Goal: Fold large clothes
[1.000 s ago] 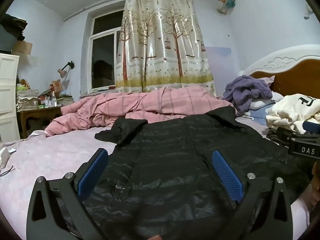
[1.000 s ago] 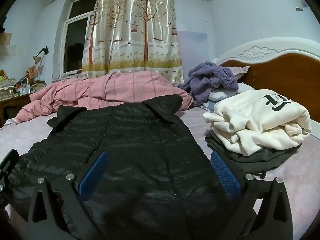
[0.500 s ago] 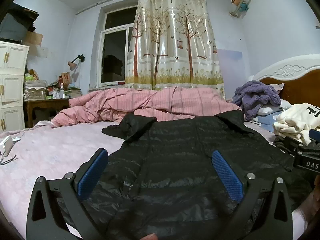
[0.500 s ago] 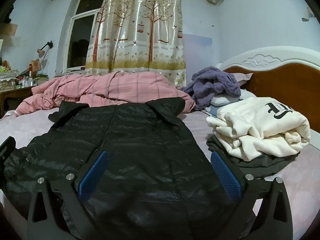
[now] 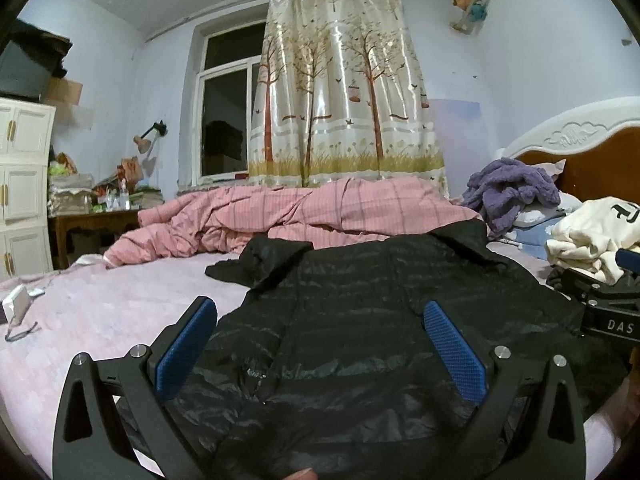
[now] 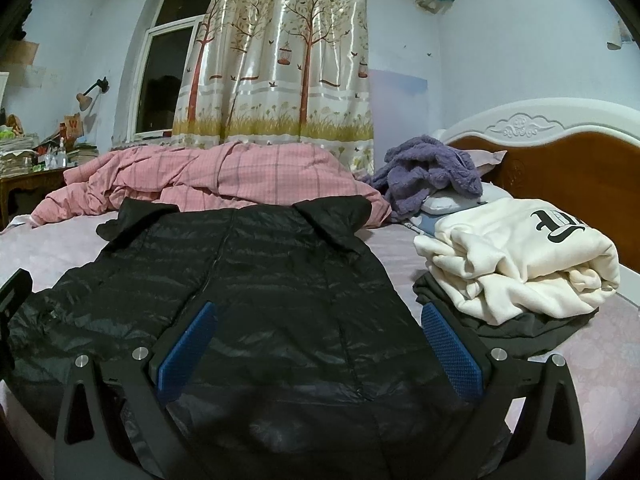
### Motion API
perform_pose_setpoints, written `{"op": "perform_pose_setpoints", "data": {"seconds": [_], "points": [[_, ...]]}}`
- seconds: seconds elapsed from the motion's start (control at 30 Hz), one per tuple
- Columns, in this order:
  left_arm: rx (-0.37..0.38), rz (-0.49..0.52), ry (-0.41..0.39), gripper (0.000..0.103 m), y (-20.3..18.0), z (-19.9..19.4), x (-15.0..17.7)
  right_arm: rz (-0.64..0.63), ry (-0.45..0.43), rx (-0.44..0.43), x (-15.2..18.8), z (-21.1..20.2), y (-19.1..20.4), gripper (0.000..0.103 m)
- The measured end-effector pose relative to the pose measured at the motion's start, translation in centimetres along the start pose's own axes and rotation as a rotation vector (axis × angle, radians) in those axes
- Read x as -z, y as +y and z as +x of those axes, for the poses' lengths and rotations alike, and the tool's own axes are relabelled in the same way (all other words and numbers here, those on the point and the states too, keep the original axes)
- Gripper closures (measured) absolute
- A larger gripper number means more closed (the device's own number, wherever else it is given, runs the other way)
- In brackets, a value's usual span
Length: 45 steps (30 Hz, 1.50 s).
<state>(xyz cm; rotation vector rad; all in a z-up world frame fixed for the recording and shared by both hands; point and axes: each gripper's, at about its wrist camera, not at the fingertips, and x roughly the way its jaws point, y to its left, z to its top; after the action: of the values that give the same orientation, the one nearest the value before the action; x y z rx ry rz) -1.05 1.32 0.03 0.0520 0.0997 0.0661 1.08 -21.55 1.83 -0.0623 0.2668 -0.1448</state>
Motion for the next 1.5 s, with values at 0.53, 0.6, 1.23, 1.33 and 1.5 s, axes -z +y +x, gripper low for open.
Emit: {"op": "perform_pose_setpoints", "data": {"seconds": [0.53, 0.6, 1.23, 1.33, 1.5], "points": [[-0.001, -0.023, 0.017, 0.0, 0.7, -0.1, -0.1, -0.011, -0.004, 0.003, 0.1, 0.2, 0.3, 0.0], [-0.001, -0.021, 0.019, 0.0, 0.7, -0.1, -0.1, -0.012, -0.005, 0.003, 0.1, 0.3, 0.3, 0.001], [-0.016, -0.026, 0.004, 0.0, 0.8, -0.4, -0.4, -0.02, -0.008, 0.007, 0.1, 0.2, 0.7, 0.001], [-0.016, -0.025, 0.004, 0.0, 0.8, -0.4, -0.4, -0.02, -0.008, 0.007, 0.1, 0.2, 0.7, 0.0], [-0.014, -0.032, 0.004, 0.0, 0.8, -0.5, -0.5, -0.022, -0.009, 0.008, 0.2, 0.1, 0.8, 0.001]]}}
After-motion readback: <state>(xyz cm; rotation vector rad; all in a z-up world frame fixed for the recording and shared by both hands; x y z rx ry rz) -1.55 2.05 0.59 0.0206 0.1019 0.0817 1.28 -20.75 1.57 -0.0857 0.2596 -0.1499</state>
